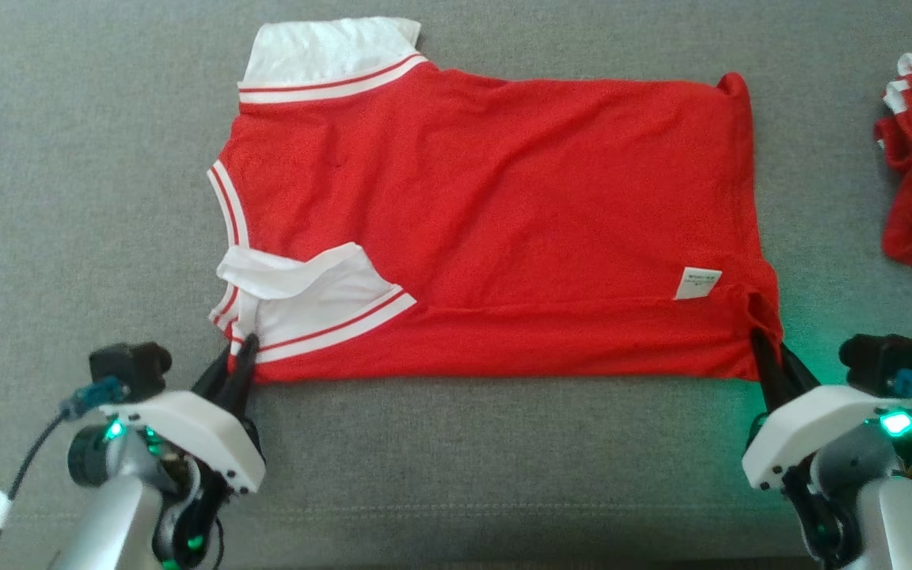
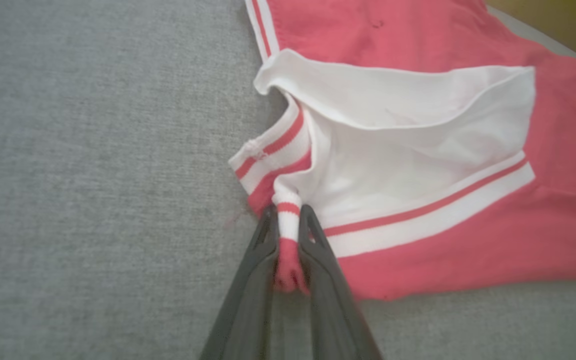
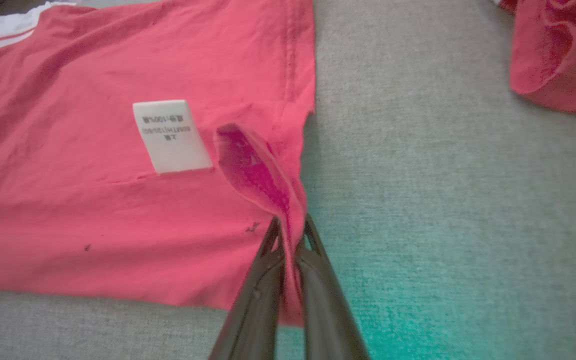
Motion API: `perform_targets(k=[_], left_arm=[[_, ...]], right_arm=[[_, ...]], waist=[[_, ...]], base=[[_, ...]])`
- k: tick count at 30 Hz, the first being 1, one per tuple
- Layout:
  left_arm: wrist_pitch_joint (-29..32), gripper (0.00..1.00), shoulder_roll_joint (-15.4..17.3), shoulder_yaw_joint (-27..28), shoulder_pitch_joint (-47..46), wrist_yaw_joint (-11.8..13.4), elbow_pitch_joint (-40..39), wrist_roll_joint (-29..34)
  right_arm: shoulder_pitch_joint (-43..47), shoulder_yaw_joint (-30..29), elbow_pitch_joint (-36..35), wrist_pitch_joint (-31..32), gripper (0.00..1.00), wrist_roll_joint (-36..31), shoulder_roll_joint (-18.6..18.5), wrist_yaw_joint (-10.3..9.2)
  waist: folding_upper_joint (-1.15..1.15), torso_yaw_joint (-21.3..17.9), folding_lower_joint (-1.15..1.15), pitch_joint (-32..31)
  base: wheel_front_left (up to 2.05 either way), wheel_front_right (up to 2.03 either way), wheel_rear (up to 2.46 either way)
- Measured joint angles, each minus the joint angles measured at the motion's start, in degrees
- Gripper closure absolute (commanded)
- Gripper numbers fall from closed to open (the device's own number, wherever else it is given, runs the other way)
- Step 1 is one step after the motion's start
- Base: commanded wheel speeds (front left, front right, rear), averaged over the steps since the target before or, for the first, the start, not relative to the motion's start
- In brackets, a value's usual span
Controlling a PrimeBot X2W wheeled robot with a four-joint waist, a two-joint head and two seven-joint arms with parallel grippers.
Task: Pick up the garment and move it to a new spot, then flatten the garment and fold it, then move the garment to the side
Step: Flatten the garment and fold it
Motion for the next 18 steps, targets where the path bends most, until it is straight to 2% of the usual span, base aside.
perform_targets(k=[4, 14, 15, 16, 17, 18], left_arm=[[-0.2, 1.0, 0.0, -0.2, 2.7, 0.5, -2.3, 0.0], [1.9, 1.0, 0.3, -0.1, 12.9, 3.8, -8.4, -1.7], [1.9, 1.0, 0.4, -0.1, 13.1, 4.3, -8.6, -1.5], [1.8, 0.51, 0.4, -0.1, 13.2, 4.6, -8.7, -1.5], [1.5, 0.0, 0.4, 0.0, 13.2, 4.7, -8.9, -1.4], [1.5, 0.0, 0.4, 0.0, 13.2, 4.7, -8.9, -1.4]], right_arm=[[1.5, -0.7, -0.5, -0.2, 1.0, 0.7, 0.0, 0.0], [8.9, -1.5, -1.8, 1.5, 1.0, 3.6, 0.1, 0.0], [9.1, -1.3, -1.8, 1.5, 0.92, 4.2, 0.1, 0.0], [9.1, -1.1, -1.9, 1.3, 0.53, 4.6, 0.1, 0.0], [9.0, -0.9, -2.2, 0.9, 0.0, 4.7, 0.1, 0.0], [9.0, -0.9, -2.2, 0.9, 0.0, 4.7, 0.1, 0.0]], waist=[[0.0, -0.1, 0.0, -1.5], [0.0, -0.1, 0.0, -5.7], [0.0, -0.1, 0.0, -5.9], [0.0, -0.1, 0.0, -6.1], [0.0, 0.0, 0.0, -6.3], [0.0, 0.0, 0.0, -6.3]], base=[[0.0, 0.0, 0.0], [0.0, 0.0, 0.0], [0.0, 0.0, 0.0], [0.0, 0.0, 0.0], [0.0, 0.0, 0.0], [0.0, 0.0, 0.0]])
